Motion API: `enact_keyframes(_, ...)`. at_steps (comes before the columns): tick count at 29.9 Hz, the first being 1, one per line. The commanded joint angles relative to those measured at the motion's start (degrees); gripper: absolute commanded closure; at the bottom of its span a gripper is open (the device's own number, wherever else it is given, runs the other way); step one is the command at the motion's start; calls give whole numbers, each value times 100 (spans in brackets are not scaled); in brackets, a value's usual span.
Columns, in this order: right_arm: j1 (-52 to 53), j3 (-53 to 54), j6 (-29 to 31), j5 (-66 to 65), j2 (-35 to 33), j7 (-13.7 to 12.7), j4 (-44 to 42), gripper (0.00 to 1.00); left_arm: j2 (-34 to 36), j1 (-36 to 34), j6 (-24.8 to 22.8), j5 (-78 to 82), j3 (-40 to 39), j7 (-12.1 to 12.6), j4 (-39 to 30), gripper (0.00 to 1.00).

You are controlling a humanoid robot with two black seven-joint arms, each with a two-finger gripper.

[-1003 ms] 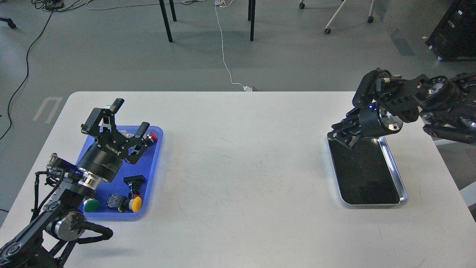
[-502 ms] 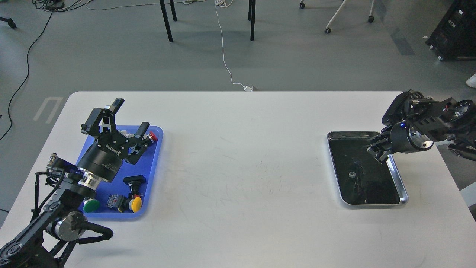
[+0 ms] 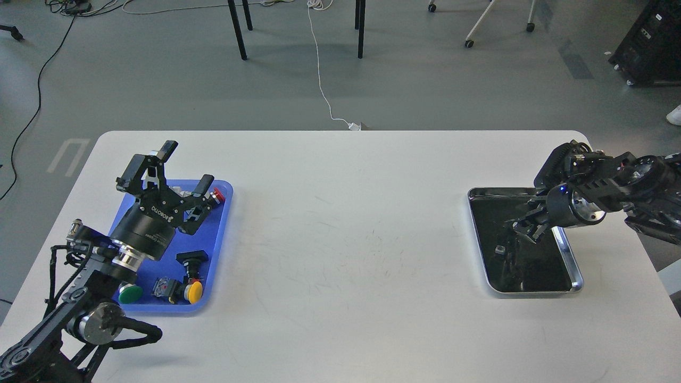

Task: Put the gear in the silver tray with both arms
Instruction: 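Withdraw the right gripper from the silver tray, then reach the left gripper into the blue tray and grasp another black gear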

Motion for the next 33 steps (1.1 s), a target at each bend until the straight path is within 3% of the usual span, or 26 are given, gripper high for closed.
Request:
enact_keyframes(1,60,317,-11,84,-120,0,109,28,0,4,-6,-6,0,-6,-1,2)
enact_keyframes(4,95,983,15,496,-436,0,345,6,17,4,-6,-6,0,-33,-10,2)
enact_keyframes(10,-325,2628,42,2218,-973,0,1075,4,96,4,11,2,17,-68,-10,2)
enact_keyframes(14,-1492,3988,-11,3535,-991,0,1286,4,465,4,29,90,114,-94,-62,2)
enact_keyframes(16,-1495,3992,-11,3538,-991,0,1287,4,466,4,29,90,114,-94,-62,2)
enact_keyframes(17,-2618,5436,6,4339,-913,0,1426,4,779,-22,29,264,114,-94,-262,2)
enact_keyframes(18,-2629,5451,7,4347,-912,0,1427,4,782,-22,29,266,114,-94,-264,2)
enact_keyframes(20,-3637,6704,42,5188,-711,0,1743,4,1211,-66,-6,826,114,-129,-501,2)
enact_keyframes(23,-4183,7383,77,5813,-543,0,1963,4,1624,-110,-15,1695,123,-266,-642,2)
enact_keyframes(29,-4387,7622,419,6131,-613,0,2016,4,2784,-312,-6,4665,149,-266,-722,2)
enact_keyframes(33,-4396,7753,814,6490,-631,0,2007,4,3462,-584,151,6870,648,-266,-669,2)
